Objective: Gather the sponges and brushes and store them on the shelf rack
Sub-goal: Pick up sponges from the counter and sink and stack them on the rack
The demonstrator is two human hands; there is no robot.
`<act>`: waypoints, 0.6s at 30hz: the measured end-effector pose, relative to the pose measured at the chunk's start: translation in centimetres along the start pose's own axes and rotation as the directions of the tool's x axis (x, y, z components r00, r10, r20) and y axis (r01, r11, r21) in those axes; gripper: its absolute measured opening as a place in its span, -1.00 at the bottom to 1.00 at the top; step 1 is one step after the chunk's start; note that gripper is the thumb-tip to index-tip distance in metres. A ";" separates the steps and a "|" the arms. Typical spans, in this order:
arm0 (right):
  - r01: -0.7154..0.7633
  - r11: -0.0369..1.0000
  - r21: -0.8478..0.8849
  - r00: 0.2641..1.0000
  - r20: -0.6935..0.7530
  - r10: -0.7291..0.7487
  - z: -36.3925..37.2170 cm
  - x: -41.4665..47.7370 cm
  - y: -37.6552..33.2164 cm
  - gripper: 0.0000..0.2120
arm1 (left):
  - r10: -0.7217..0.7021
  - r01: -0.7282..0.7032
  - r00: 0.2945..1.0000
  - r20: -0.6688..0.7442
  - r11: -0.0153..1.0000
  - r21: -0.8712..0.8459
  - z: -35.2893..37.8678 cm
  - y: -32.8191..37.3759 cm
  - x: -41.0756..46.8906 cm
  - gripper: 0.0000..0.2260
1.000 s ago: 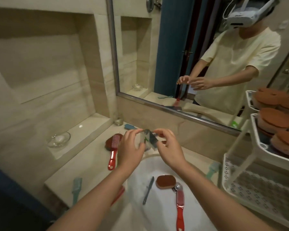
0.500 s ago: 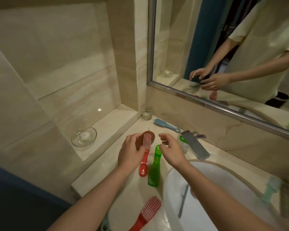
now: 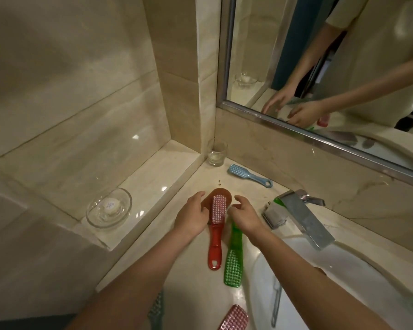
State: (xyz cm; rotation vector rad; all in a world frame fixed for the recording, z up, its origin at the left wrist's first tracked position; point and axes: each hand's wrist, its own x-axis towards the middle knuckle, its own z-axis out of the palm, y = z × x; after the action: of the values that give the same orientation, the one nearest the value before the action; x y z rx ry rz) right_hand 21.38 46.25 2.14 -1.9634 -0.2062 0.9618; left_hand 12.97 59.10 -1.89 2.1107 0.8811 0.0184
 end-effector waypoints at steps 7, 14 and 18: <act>-0.064 0.997 0.039 0.997 0.049 0.062 0.6 2.3 0.7 -0.42 | -0.066 0.069 0.997 0.040 0.994 -0.089 1.7 -0.9 1.8 -0.51; 0.047 0.960 0.275 0.999 -0.037 -0.038 -0.2 2.2 -0.2 -0.54 | 0.026 -0.071 0.988 -0.152 0.950 -0.303 1.8 0.1 2.0 -0.62; 0.193 0.876 0.443 0.981 -0.099 -0.167 -1.2 1.3 -1.5 -0.54 | 0.120 -0.207 0.947 -0.300 0.937 -0.280 1.2 2.2 1.8 -0.66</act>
State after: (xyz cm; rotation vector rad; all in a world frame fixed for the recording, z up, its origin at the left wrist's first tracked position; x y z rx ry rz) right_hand 23.40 46.96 2.99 -1.5105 -0.1165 0.7494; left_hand 15.97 58.50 -1.67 1.9037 0.7987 0.5220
